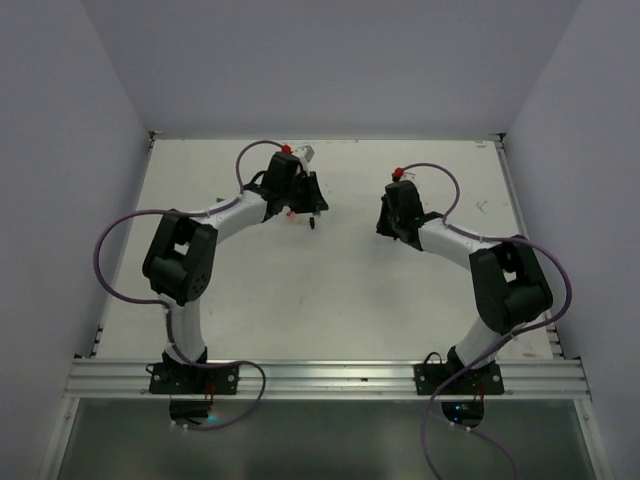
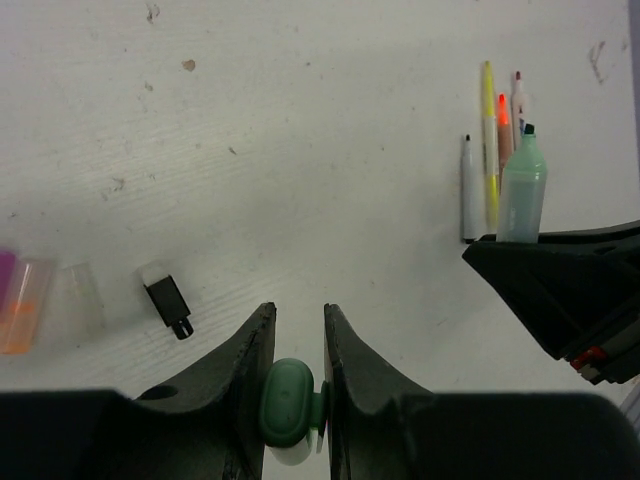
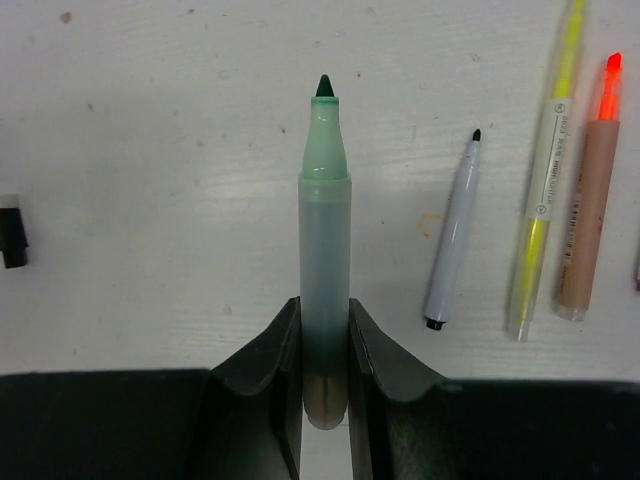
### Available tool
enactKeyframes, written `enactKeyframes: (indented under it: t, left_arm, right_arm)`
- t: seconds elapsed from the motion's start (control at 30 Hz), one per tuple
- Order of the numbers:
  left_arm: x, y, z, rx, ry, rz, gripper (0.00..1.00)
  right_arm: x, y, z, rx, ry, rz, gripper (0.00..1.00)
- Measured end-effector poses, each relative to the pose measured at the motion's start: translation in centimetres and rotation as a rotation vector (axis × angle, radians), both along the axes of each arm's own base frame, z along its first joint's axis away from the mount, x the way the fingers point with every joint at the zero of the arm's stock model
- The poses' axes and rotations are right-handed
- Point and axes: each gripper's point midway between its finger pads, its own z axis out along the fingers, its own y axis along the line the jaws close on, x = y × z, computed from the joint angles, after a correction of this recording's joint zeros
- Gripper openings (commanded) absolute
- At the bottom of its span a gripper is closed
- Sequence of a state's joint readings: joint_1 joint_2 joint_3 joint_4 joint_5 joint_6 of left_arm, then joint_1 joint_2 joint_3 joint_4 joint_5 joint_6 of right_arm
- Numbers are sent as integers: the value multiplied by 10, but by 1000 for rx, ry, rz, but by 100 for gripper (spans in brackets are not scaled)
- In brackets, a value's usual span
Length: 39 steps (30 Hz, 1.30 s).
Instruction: Open the pen caps
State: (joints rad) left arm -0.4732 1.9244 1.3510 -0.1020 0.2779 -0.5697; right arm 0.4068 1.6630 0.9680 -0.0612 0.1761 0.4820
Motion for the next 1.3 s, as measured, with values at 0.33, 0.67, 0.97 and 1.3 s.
enactKeyframes:
  t: [0.33,0.67,0.97,1.3]
  left_arm:
    - [13,-9,-36,90,24,38,0]
    - [8,-8,-75,159,78,54,0]
    - [12,-9,-79,180,76,85,0]
    - [19,-6,-80,200,61,111,8]
  right_arm:
    - [14,-22,-32,-40,71,-54,7]
    - [16,-34,-42,-76,99,-80,19]
    - [16,-50,-44,-120,104,-114,33]
    - [20,-49,-44,-121,104,-112,41]
